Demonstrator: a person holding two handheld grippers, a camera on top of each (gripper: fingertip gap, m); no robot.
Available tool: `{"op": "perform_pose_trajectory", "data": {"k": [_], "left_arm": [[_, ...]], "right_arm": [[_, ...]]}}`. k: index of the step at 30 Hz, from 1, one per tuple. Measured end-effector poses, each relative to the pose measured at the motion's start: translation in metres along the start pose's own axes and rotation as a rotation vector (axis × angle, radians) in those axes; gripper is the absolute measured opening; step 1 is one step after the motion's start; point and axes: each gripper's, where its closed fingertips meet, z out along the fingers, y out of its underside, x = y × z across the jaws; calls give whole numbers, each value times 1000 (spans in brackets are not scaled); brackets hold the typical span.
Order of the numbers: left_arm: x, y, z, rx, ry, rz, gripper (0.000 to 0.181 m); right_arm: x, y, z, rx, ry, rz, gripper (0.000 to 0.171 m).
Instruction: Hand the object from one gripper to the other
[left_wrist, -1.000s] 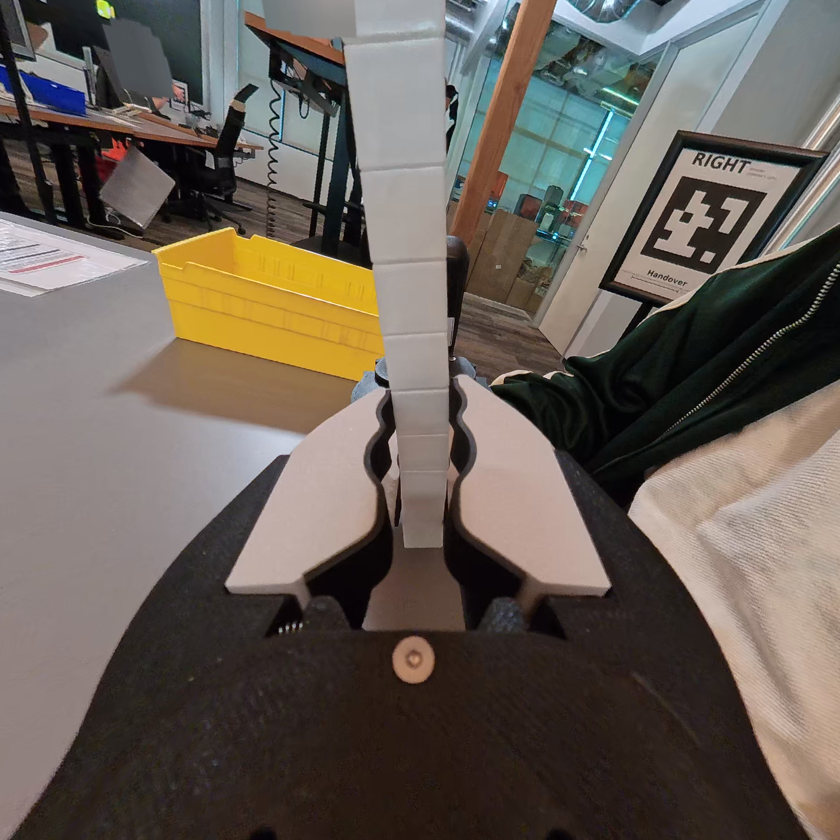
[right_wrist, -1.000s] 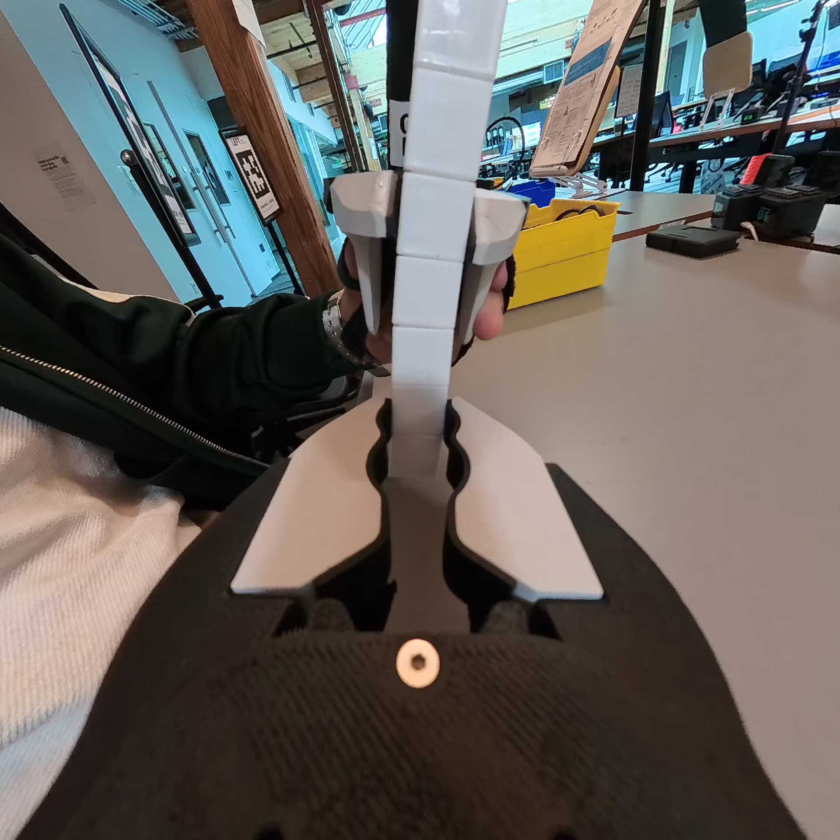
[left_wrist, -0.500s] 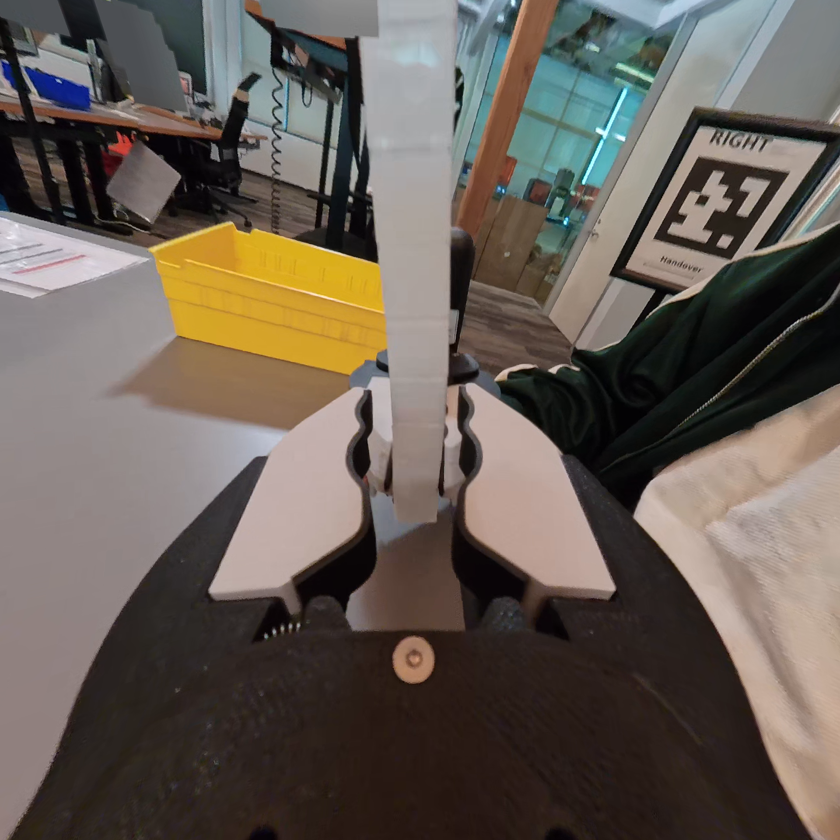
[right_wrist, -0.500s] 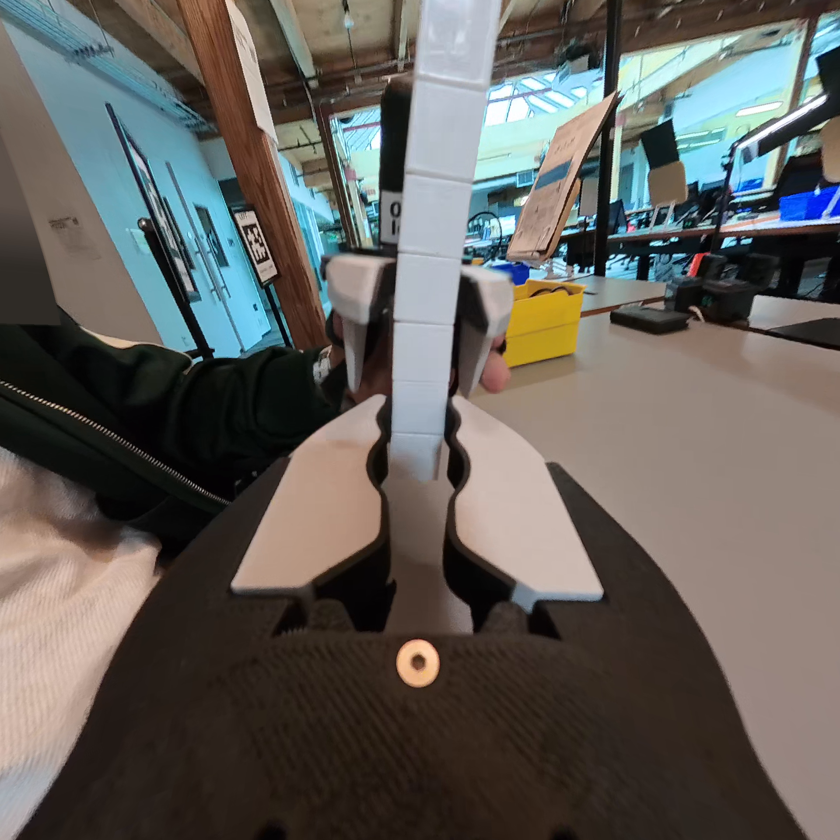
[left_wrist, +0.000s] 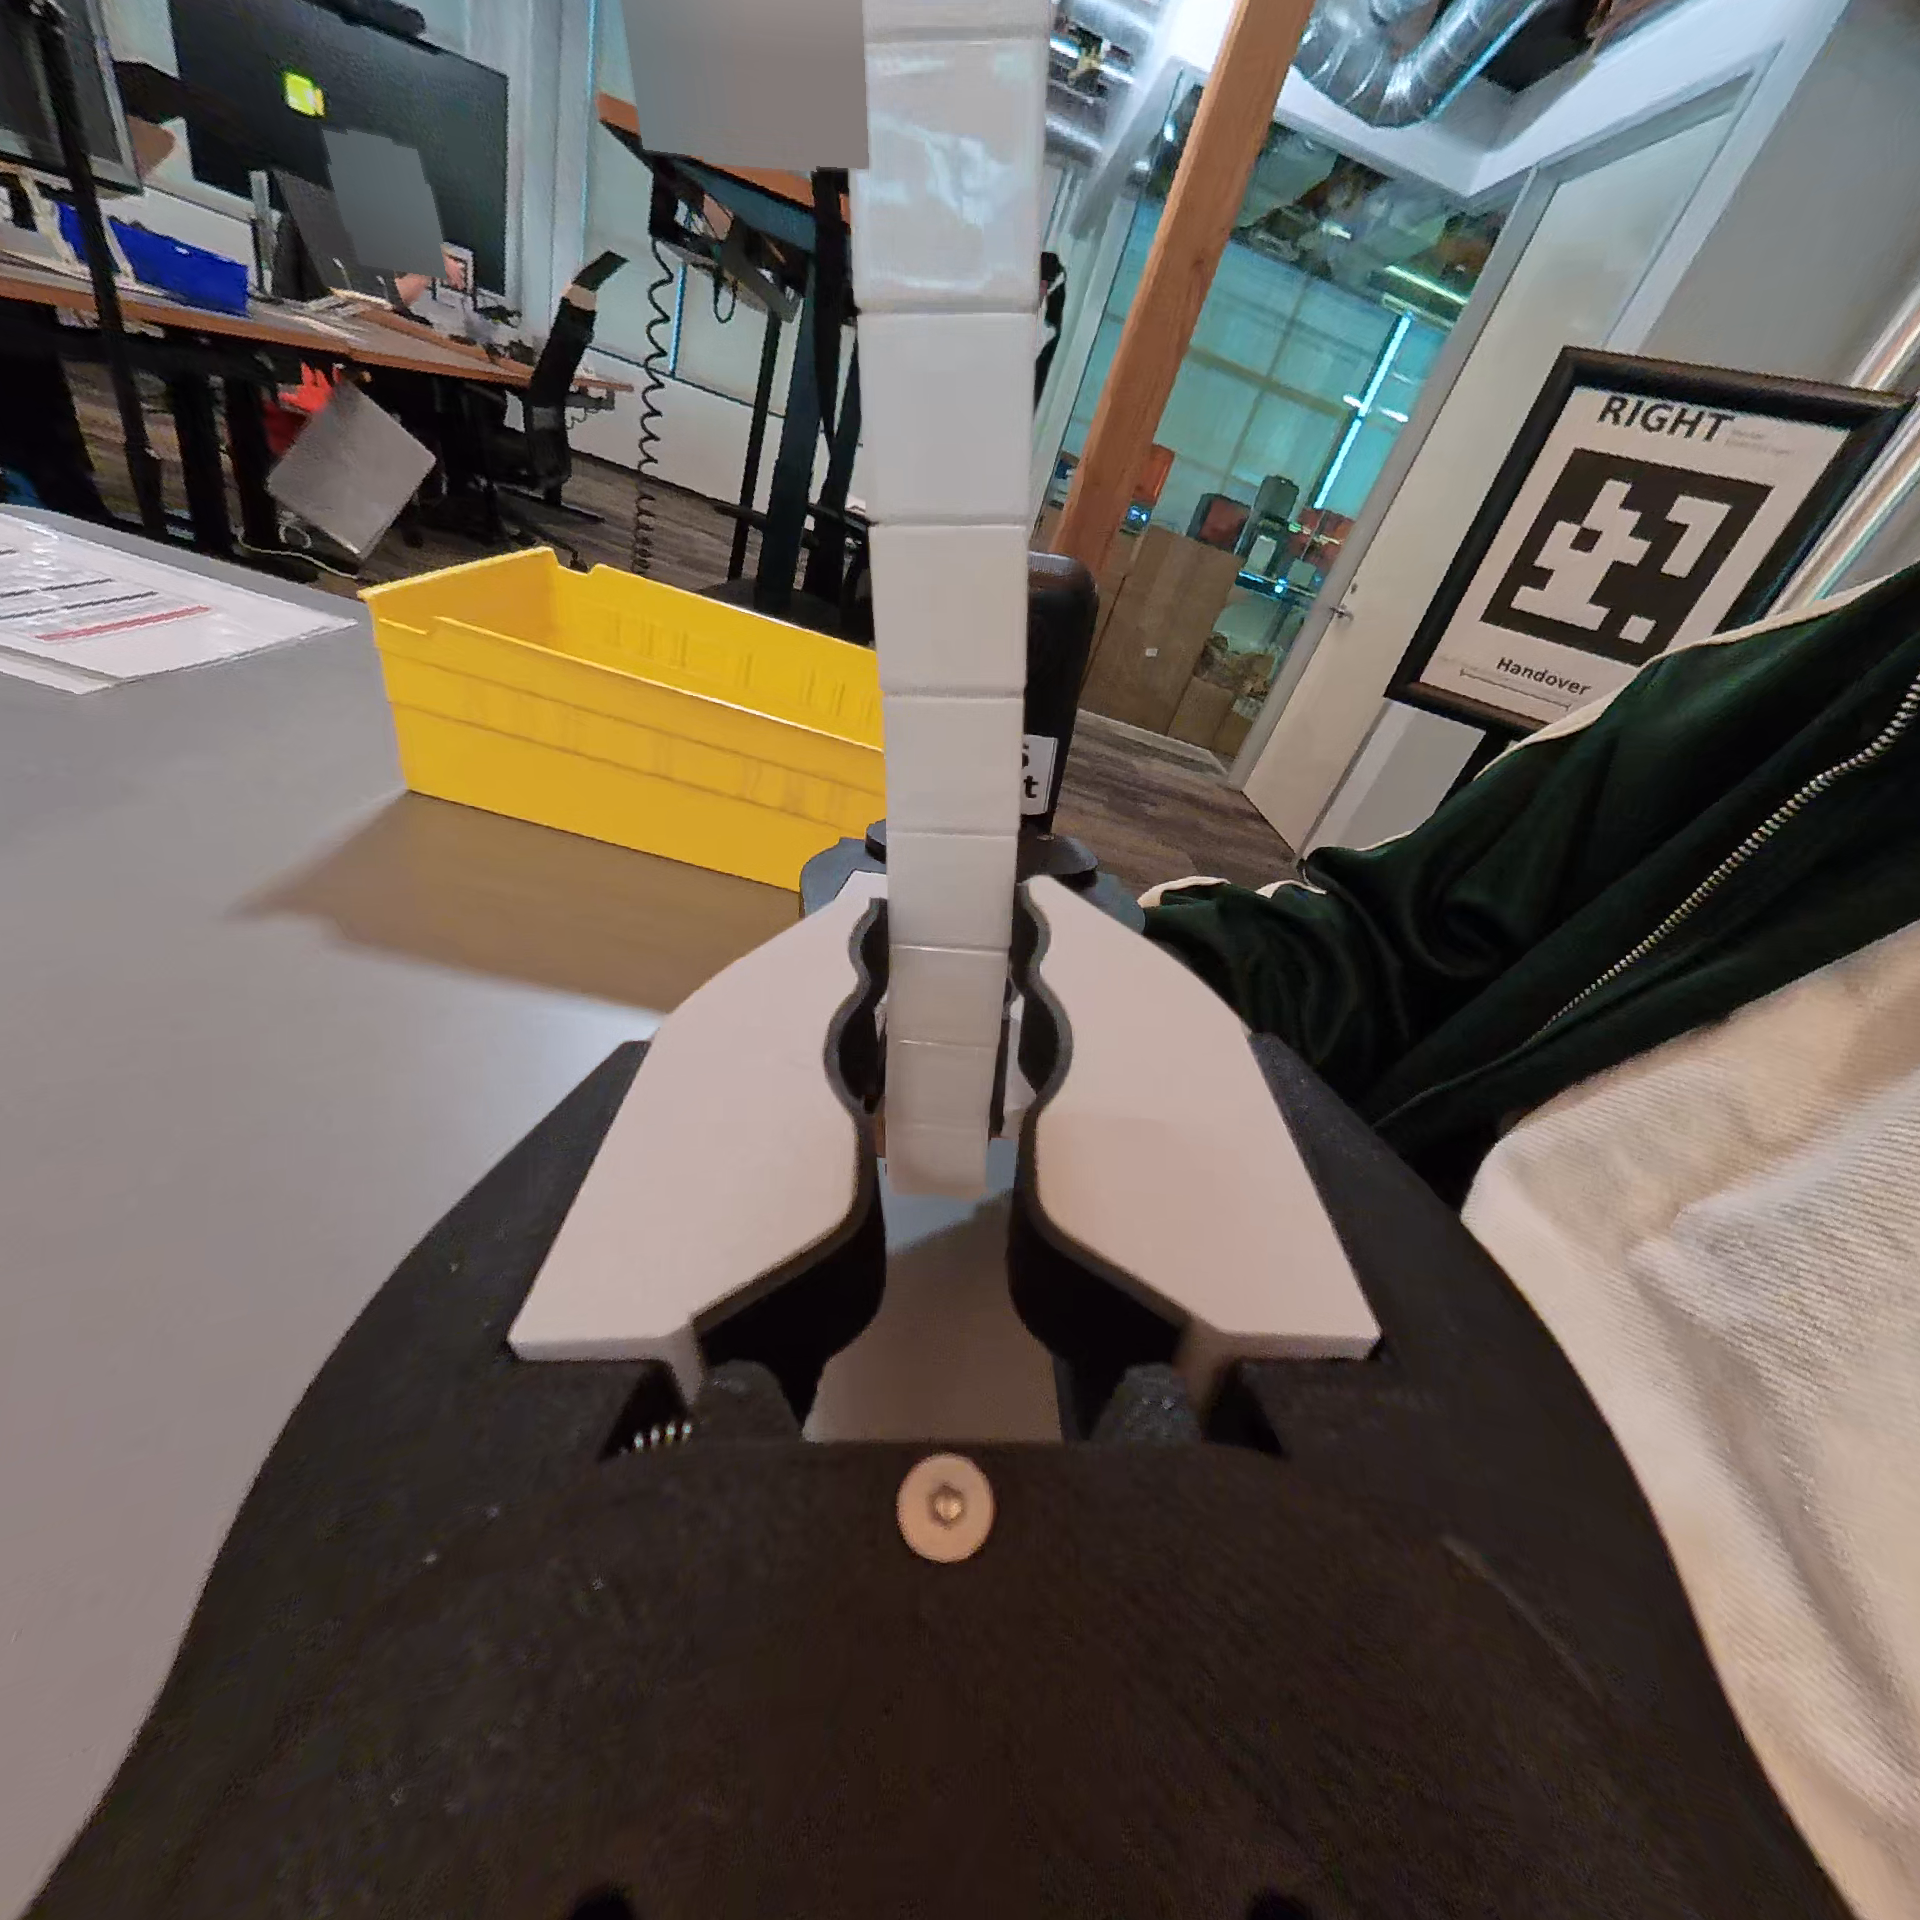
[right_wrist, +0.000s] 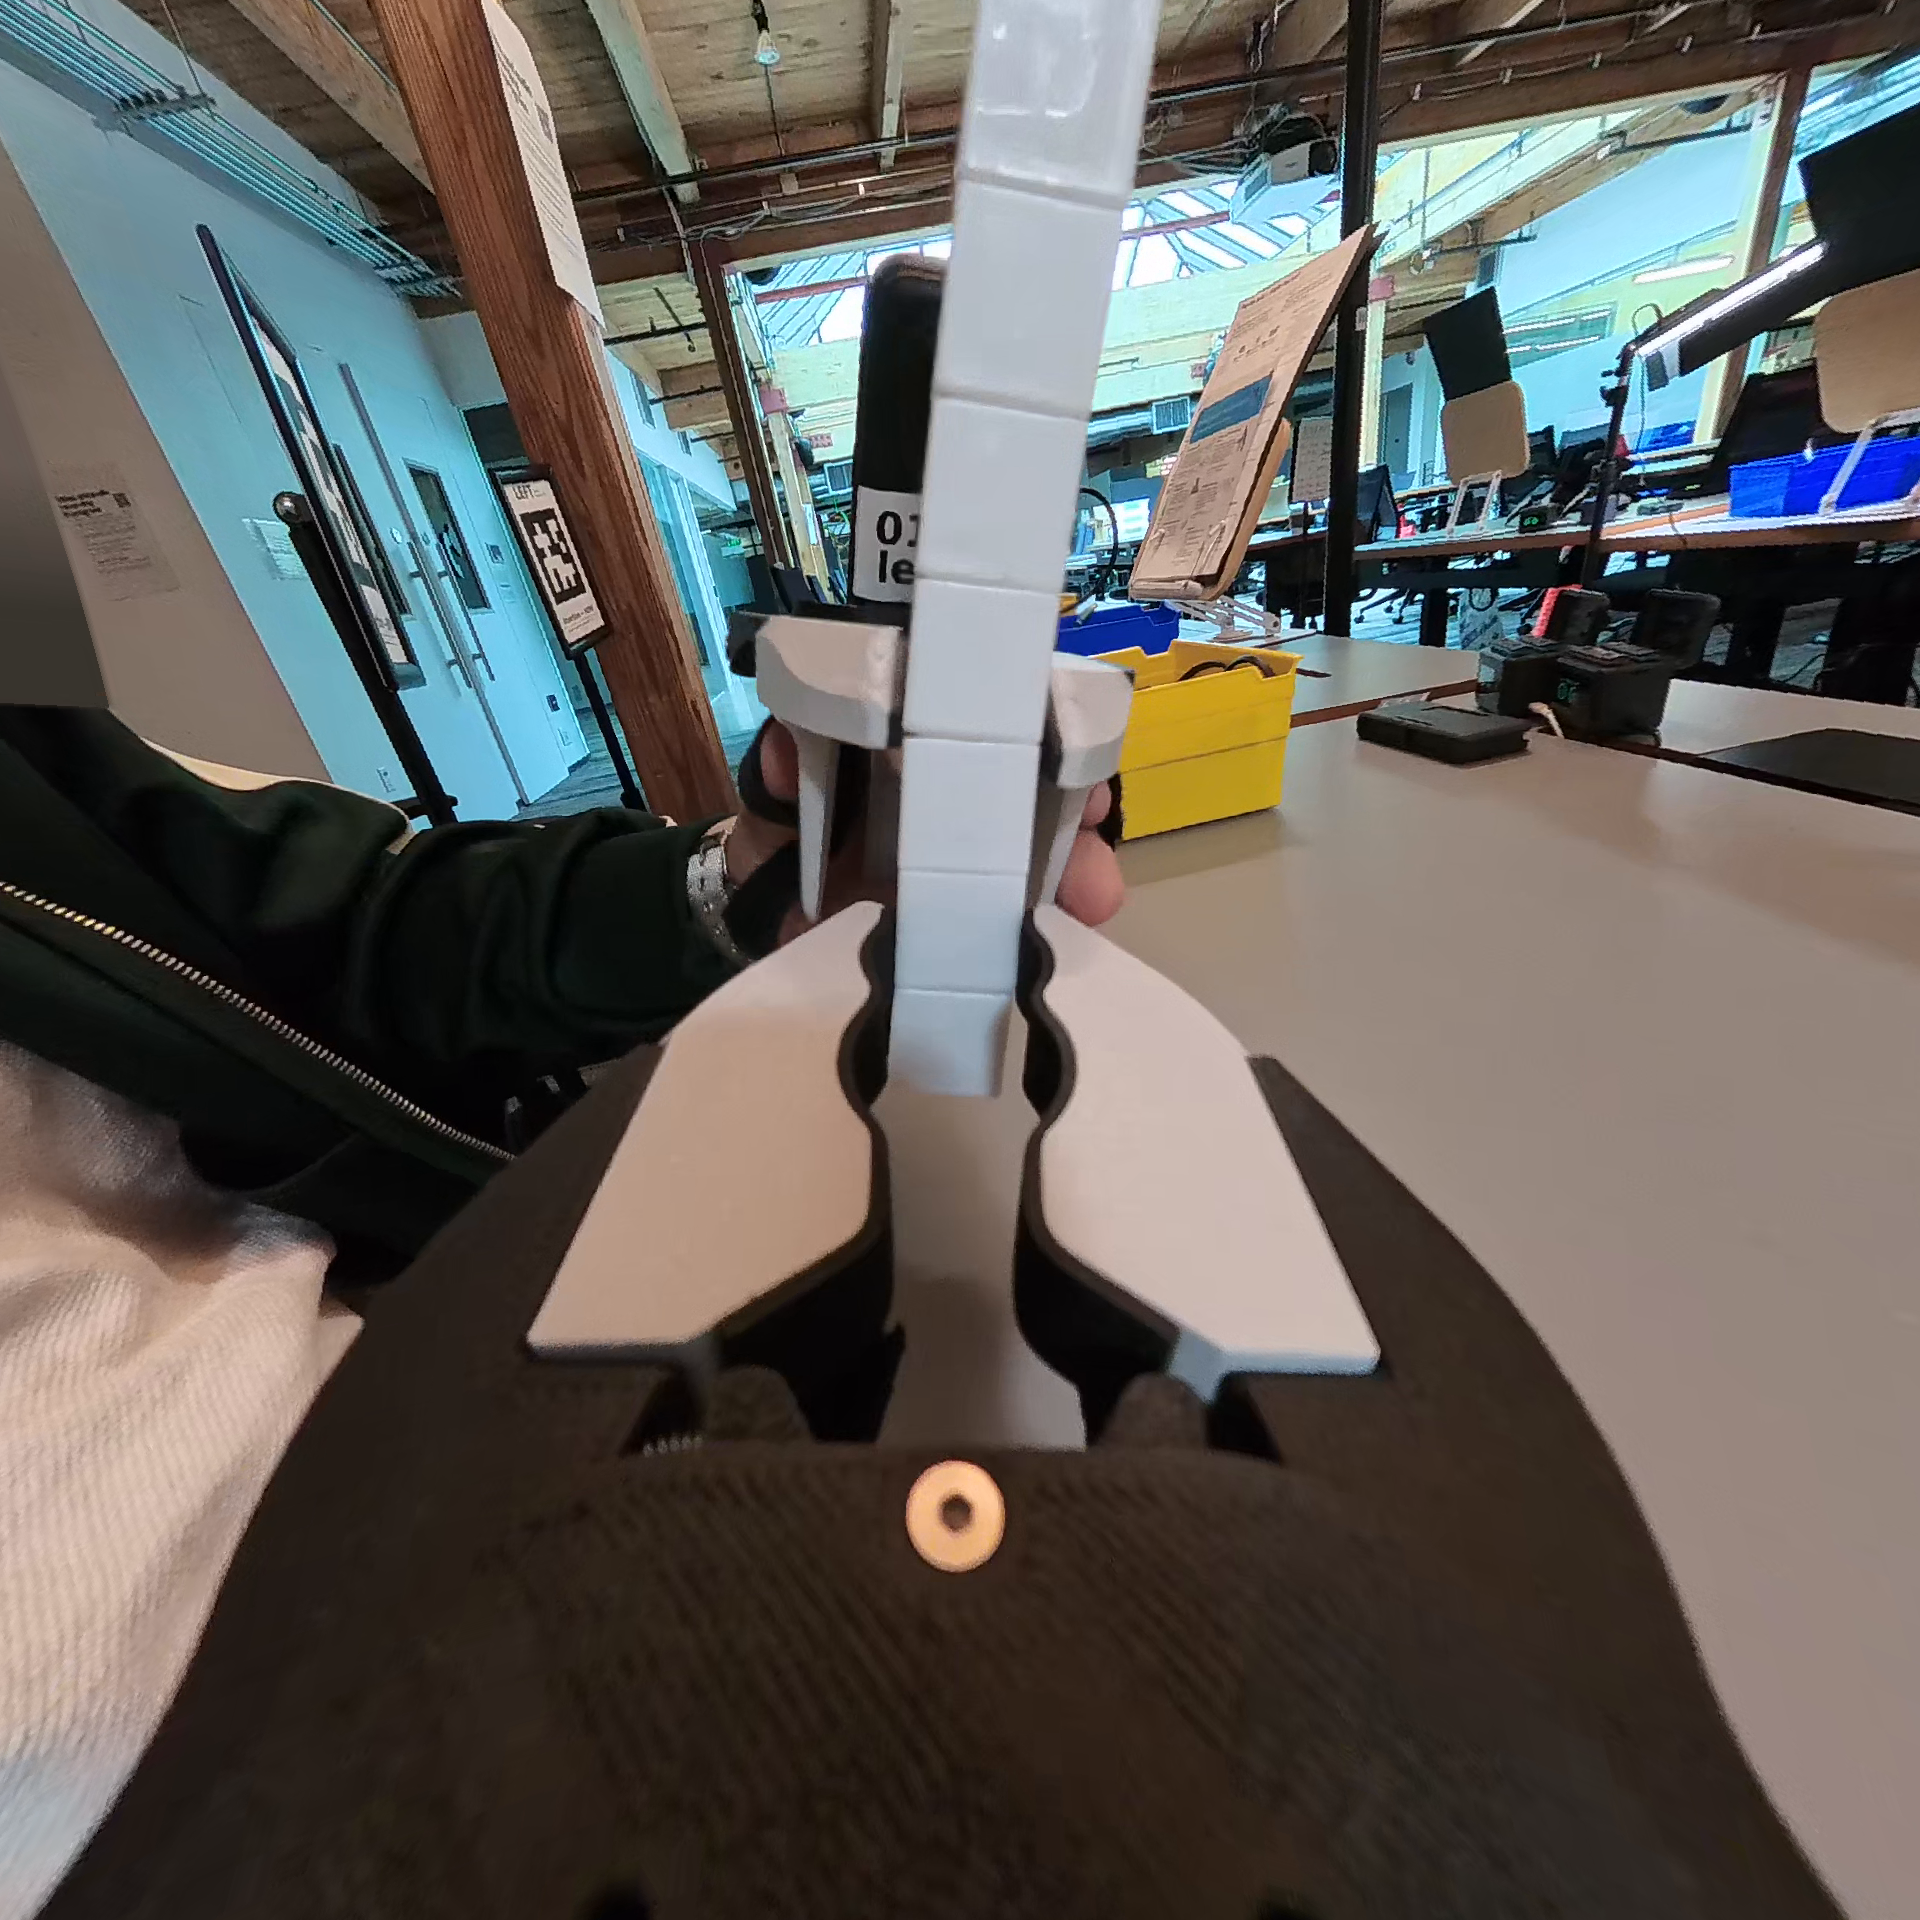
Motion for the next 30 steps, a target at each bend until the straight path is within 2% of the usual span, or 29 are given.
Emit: {"op": "perform_pose_trajectory", "data": {"k": [4,7,15,24,30], "left_arm": [[-3,3,0,-9,-18,16,22],[-8,5,-2,-17,-44,33,22],[-26,13,-9,-5,-108,49,23],[-27,37,0,-32,-72,60,23],[-17,53,14,-82,-18,38,23]], "right_arm": [[2,3,0,-17,13,-8,23],[7,3,0,-10,40,-10,37],[24,-6,-10,31,109,1,47],[30,-26,-25,120,145,-18,42],[21,-30,-22,122,104,-30,39]]}}
